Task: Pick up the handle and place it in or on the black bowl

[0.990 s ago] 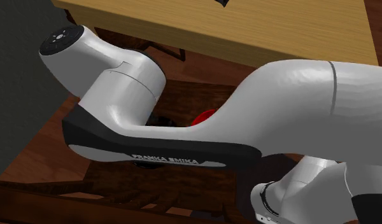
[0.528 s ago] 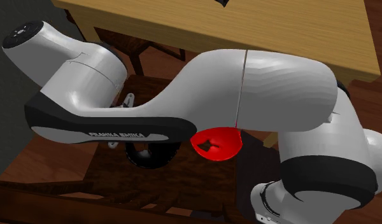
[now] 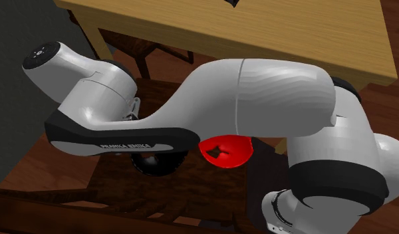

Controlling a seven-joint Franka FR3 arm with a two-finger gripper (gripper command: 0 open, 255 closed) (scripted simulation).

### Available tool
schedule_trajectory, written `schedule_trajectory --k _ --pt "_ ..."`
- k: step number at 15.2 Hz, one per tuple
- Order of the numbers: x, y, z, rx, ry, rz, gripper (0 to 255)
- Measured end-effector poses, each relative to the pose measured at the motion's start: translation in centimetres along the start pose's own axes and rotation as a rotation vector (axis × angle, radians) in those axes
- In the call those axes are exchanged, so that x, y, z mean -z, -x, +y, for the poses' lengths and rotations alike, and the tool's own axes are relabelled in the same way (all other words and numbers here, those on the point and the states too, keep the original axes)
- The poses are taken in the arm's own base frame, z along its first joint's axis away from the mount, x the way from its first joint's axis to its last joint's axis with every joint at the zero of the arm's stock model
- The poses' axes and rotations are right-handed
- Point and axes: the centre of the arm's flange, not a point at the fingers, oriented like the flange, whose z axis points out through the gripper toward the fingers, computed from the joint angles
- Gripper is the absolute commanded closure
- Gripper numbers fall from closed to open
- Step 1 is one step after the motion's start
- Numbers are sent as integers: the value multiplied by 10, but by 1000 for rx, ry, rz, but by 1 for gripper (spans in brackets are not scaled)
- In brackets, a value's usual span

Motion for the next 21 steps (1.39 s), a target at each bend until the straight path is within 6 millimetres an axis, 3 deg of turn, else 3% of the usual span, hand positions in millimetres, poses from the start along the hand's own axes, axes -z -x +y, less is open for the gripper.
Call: schedule_trajectory --k 6,7,18,21 --pt "-3 0 0 0 -2 1 0" --pt "-3 0 0 0 -2 1 255" --pt "1 1 -1 0 -4 2 255" --pt "13 1 1 0 -1 0 255"
